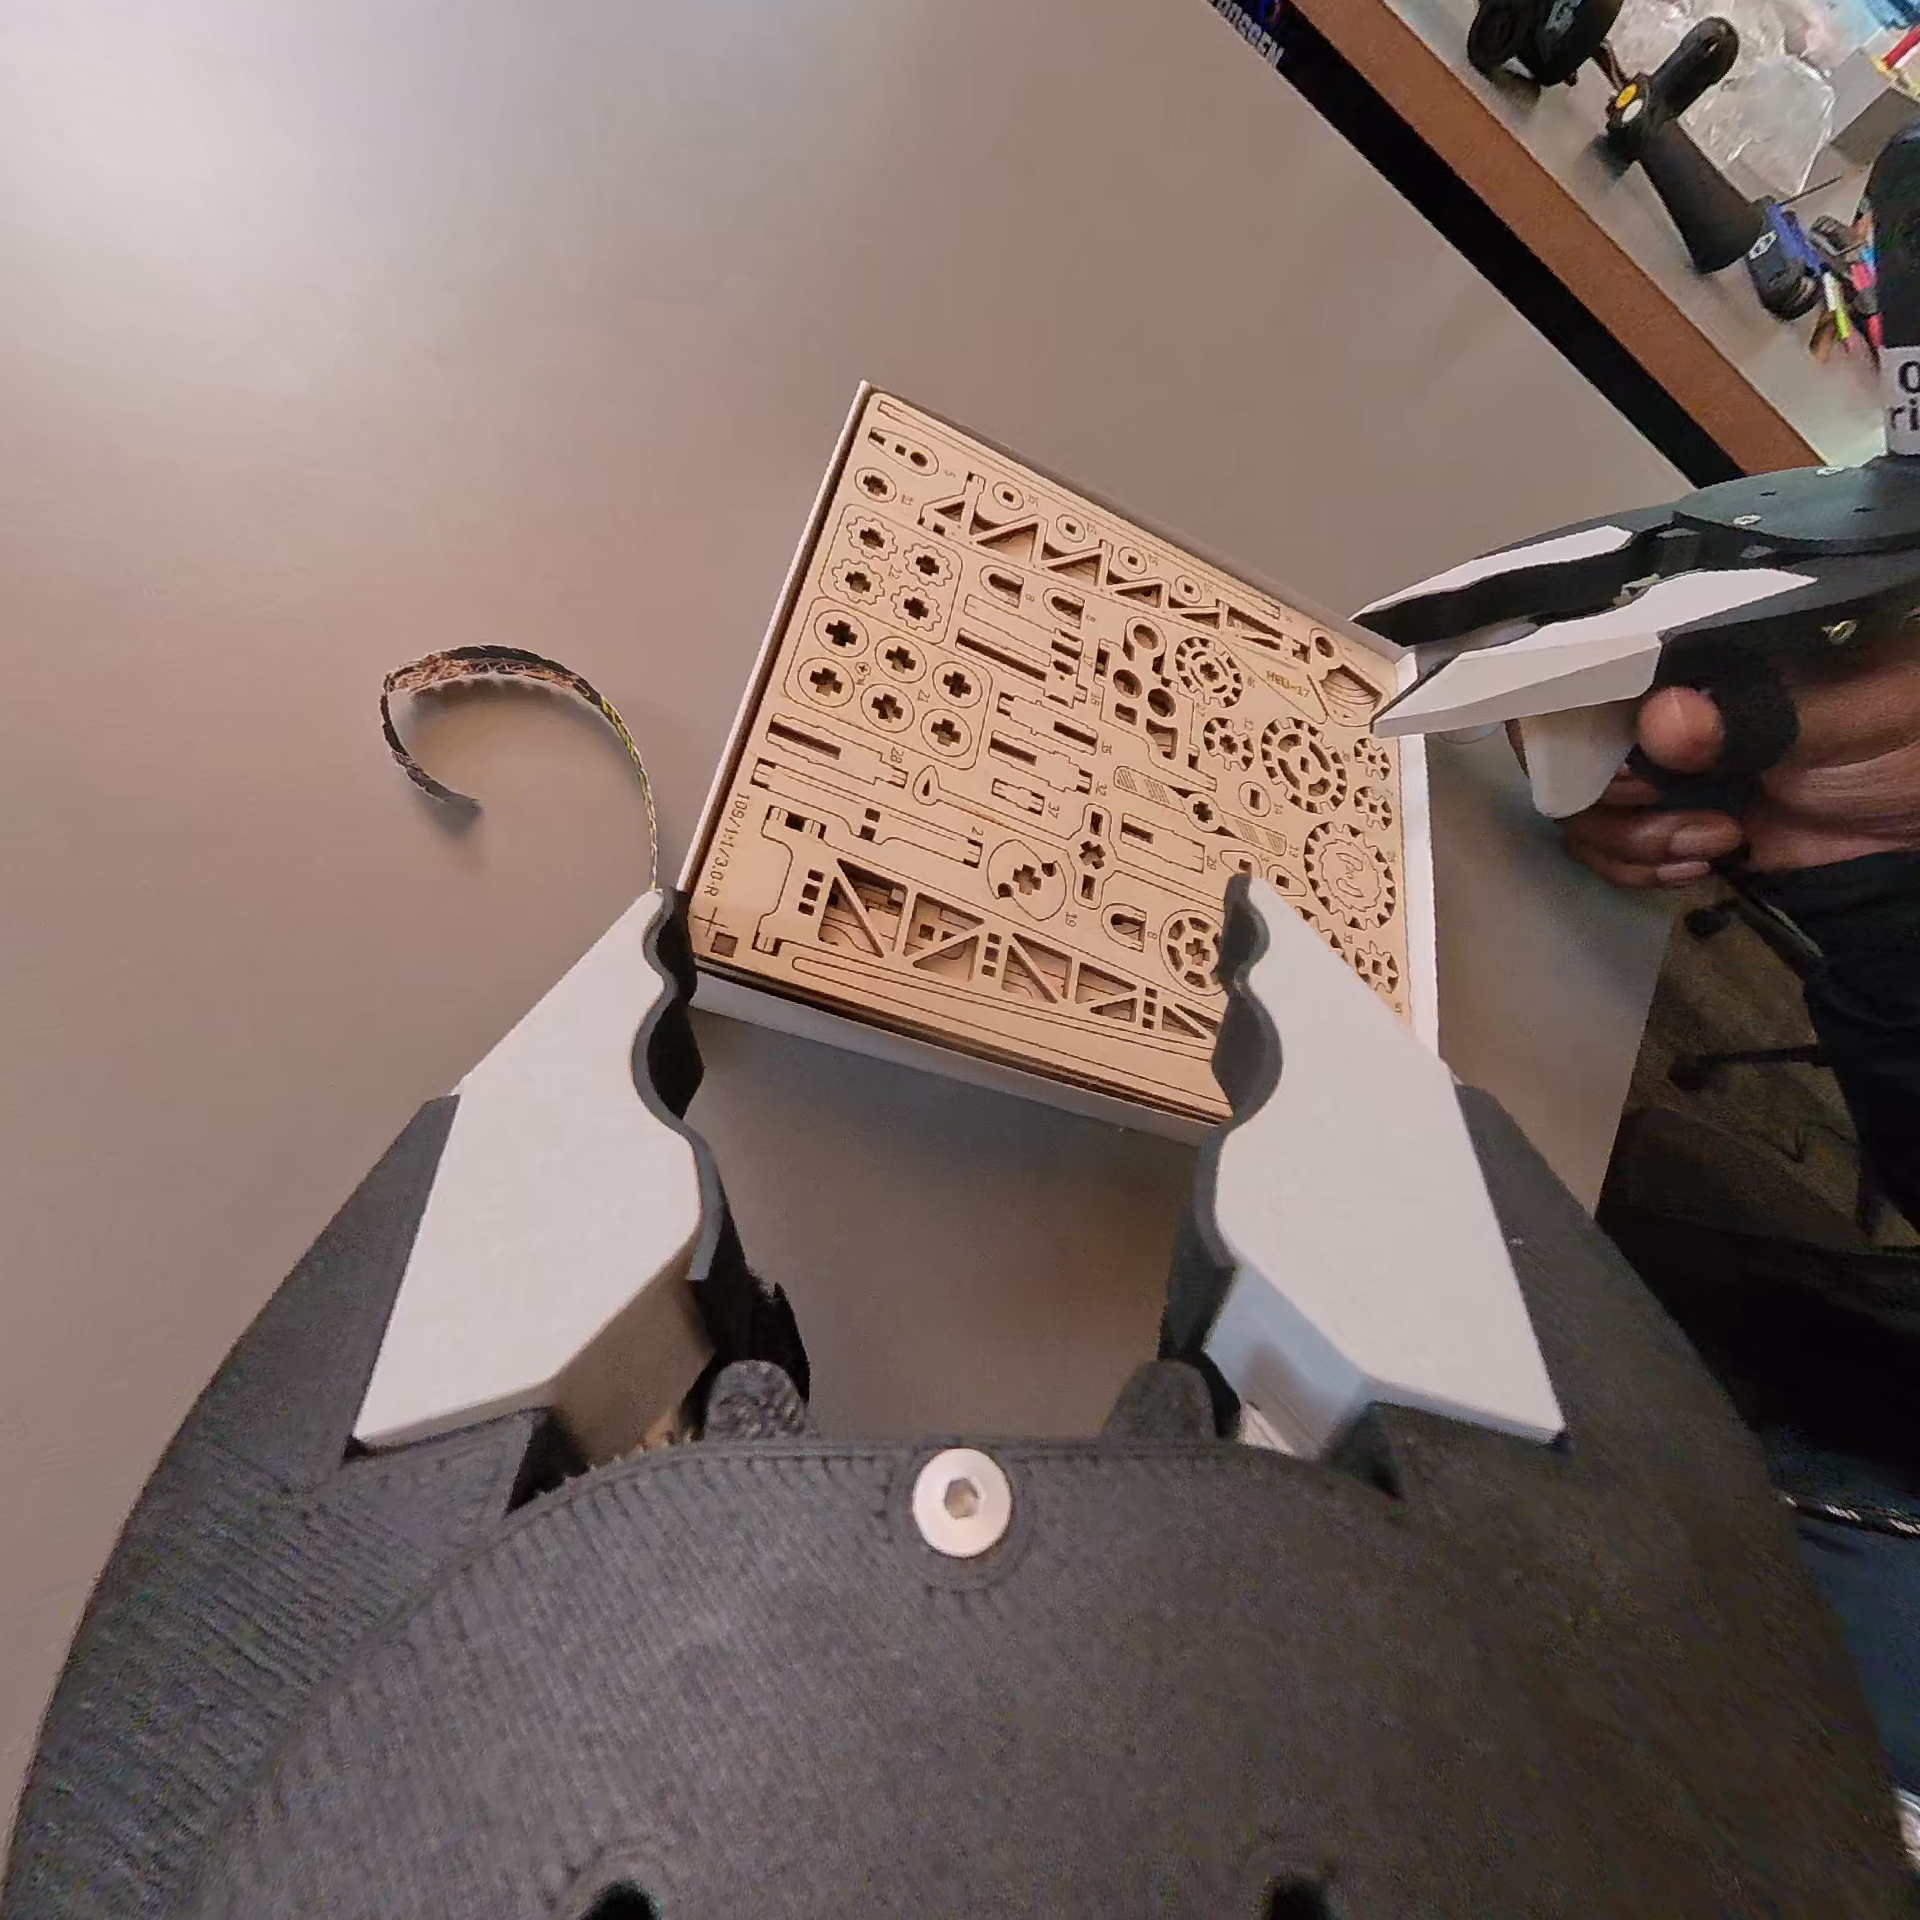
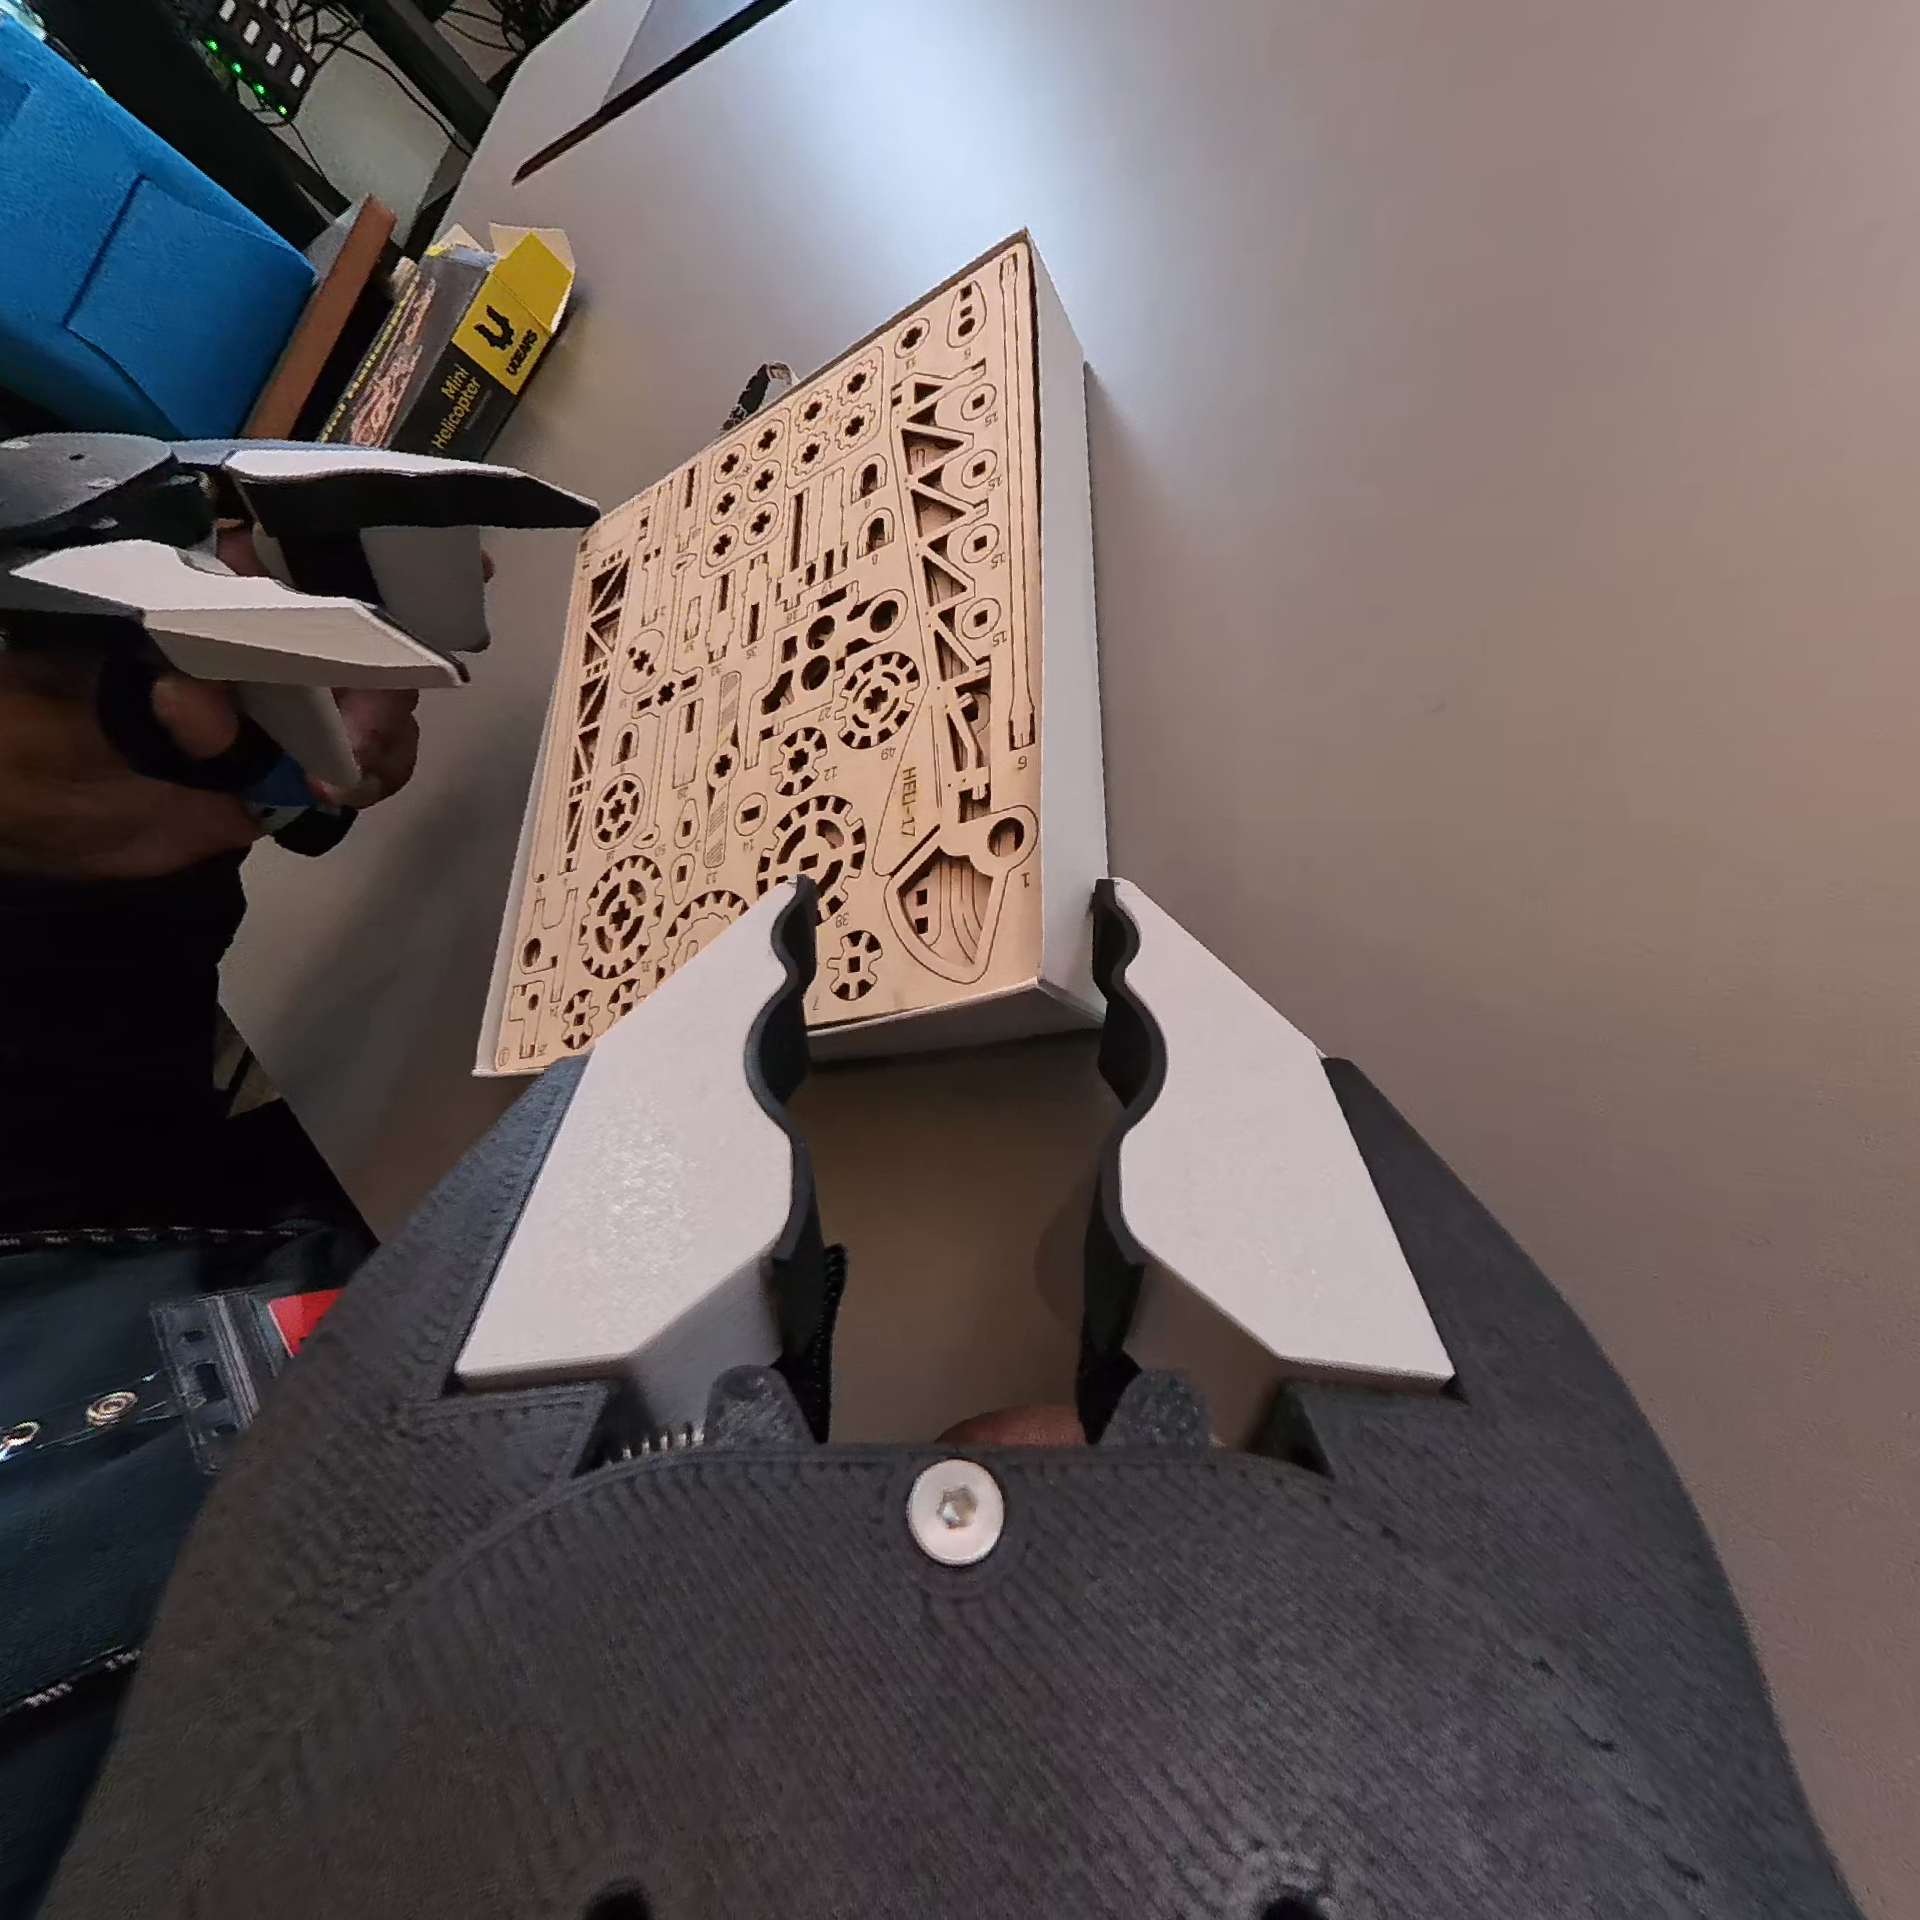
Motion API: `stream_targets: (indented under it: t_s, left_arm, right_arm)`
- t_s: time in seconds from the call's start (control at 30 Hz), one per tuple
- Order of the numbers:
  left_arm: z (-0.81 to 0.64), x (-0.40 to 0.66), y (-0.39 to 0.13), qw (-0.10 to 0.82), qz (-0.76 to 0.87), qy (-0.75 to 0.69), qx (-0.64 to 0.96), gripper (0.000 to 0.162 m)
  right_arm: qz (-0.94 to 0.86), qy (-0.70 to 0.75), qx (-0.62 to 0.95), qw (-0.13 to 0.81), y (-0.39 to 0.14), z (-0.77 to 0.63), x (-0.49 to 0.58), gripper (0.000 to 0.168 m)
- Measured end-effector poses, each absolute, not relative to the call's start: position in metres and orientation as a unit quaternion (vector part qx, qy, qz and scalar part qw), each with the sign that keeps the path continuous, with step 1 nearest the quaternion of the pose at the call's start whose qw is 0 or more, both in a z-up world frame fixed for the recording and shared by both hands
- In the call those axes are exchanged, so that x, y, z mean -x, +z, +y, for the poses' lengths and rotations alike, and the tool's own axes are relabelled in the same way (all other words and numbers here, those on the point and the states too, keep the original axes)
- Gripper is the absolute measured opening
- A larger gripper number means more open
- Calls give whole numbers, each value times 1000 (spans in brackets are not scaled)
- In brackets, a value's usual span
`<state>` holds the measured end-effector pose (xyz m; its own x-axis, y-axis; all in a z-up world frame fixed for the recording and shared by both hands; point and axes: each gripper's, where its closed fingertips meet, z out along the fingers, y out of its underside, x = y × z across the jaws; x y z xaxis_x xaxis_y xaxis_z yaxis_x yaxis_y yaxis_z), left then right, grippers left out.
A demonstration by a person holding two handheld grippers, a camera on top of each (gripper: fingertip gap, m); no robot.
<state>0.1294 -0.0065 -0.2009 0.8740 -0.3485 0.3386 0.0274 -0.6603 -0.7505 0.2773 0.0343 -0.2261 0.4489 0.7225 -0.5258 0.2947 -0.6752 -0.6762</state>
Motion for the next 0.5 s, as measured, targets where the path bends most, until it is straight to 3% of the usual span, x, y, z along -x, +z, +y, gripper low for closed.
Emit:
stream_targets:
  t_s: [0.03,0.5]
  left_arm:
    - [-7,-129,-200,402,89,-239,879,101]
    - [-15,-126,-170,409,48,-384,827,97]
  right_arm:
    - [-313,421,813,254,-226,34,-277,54]
    - [-310,418,816,254,-227,35,-278,55]
